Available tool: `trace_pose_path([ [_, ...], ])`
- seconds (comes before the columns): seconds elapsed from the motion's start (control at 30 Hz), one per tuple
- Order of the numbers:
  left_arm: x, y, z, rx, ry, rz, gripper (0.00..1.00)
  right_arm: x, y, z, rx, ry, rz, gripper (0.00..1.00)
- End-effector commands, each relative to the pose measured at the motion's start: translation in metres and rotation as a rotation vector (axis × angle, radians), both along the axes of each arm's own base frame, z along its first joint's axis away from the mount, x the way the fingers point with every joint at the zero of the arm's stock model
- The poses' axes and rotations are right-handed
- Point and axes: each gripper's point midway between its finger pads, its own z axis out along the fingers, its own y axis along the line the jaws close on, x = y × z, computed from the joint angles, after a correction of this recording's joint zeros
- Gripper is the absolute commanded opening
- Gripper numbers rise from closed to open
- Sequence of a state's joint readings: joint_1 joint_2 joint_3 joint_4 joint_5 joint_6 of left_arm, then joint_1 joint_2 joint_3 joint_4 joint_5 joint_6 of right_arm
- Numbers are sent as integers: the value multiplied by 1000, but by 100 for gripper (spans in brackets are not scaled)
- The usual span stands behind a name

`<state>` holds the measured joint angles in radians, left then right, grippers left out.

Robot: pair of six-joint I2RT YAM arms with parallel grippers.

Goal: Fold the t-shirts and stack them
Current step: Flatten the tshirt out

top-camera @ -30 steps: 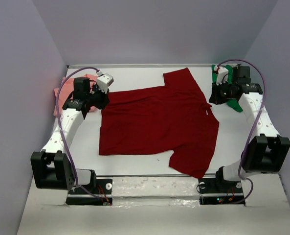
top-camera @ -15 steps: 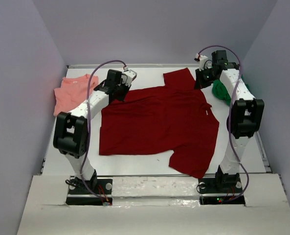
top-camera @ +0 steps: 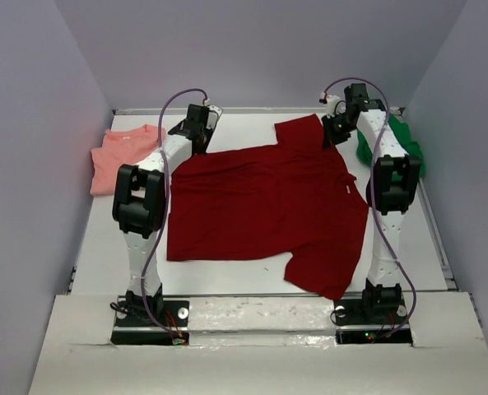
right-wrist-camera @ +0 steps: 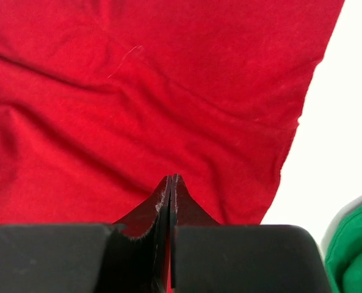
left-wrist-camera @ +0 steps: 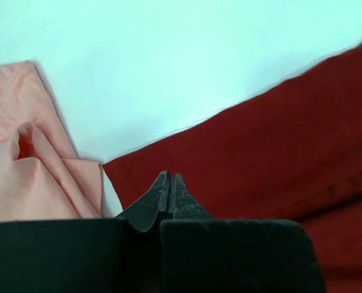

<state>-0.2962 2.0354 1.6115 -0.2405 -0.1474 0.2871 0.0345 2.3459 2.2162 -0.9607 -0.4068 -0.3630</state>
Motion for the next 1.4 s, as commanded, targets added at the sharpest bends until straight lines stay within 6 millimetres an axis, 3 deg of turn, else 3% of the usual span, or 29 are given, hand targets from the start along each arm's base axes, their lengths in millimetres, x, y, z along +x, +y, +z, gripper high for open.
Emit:
trace_pose_path([
  [0.0,11,14,11,4,-14,61,0,13,-1,6,-19,-27,-13,0],
  [0.23,3,35,-29,-15,104,83,0,15,-6,-31,-46,37,-34,0],
  [0.4,-2,48,-48,-68,184,95,0,14,-6,-39,-52,49,-33,0],
  [0.83,-8,44,-97,-142,334,65,0,17,-20,-64,-124,81,-65,0],
  [1.07,22,49,-73,-123,222,107,0,45,-37,-63,-206,14,-148,0],
  [1.23,45,71,-59,-29,137,201,0,64,-48,-59,-253,-59,-195,0],
  [1.37,57,83,-36,17,49,258,0,73,-53,-62,-278,-89,-202,0],
])
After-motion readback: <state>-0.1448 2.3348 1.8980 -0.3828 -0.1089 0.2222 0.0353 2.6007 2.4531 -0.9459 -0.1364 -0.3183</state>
